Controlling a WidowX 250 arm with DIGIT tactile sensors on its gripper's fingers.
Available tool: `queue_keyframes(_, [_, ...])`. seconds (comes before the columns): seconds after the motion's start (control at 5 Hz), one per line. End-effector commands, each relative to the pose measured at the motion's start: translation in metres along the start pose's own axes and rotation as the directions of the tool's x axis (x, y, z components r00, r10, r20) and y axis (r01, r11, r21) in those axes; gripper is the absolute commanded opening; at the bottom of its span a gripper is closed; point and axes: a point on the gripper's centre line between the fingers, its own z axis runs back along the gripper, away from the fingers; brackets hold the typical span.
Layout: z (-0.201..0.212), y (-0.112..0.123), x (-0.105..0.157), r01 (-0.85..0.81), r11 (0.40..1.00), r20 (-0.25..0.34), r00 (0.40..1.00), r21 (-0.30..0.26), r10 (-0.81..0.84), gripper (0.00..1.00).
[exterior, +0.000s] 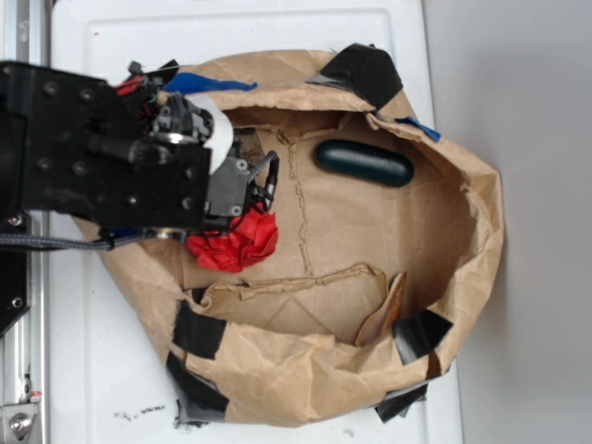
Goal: Grab the green sponge.
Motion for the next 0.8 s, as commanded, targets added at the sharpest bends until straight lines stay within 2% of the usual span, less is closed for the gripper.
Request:
queue_keyframes(0.0, [0.005,0.024,0.001,-0.022,0.999,0.025,0.999,-0.043,0.023,0.0])
queue_keyframes(0.6, [0.006,0.044,0.001,-0.035,0.998,0.021,0.999,-0.059,0.036,0.0])
